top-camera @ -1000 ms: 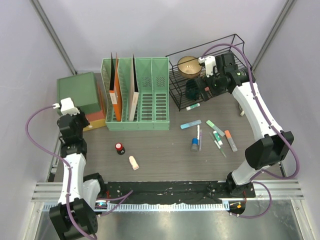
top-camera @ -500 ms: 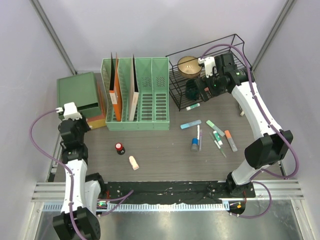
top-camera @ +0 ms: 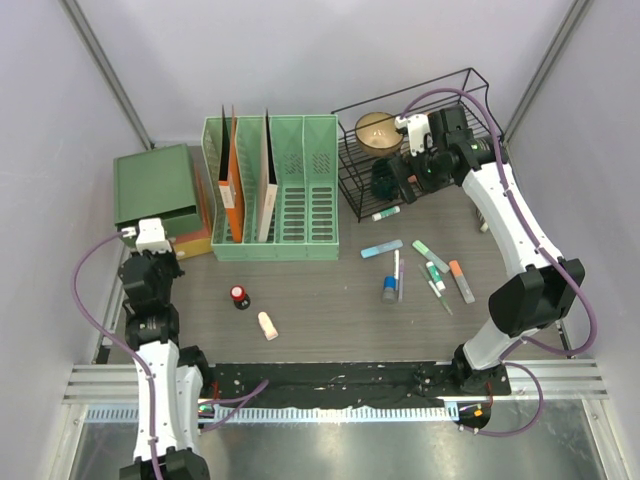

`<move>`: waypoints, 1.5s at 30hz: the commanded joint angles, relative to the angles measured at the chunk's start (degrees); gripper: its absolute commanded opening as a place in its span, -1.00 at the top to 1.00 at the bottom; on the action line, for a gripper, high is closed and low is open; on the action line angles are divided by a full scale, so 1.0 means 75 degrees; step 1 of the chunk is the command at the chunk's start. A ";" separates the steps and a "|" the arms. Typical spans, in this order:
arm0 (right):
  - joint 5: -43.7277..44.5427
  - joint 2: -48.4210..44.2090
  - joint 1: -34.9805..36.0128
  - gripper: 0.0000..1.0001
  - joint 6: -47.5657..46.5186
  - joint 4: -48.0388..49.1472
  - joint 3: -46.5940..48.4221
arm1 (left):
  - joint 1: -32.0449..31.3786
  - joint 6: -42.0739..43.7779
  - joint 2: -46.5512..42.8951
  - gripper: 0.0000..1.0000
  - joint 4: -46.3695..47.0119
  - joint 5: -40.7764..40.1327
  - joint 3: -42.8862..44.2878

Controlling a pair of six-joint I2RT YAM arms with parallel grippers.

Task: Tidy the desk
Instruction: Open the drawer in the storage box.

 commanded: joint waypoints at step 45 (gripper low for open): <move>-0.1687 -0.1169 0.0038 -0.99 -0.1927 0.0845 -0.2339 | -0.0004 1.2263 0.6064 -0.75 -1.1501 0.3879 0.9529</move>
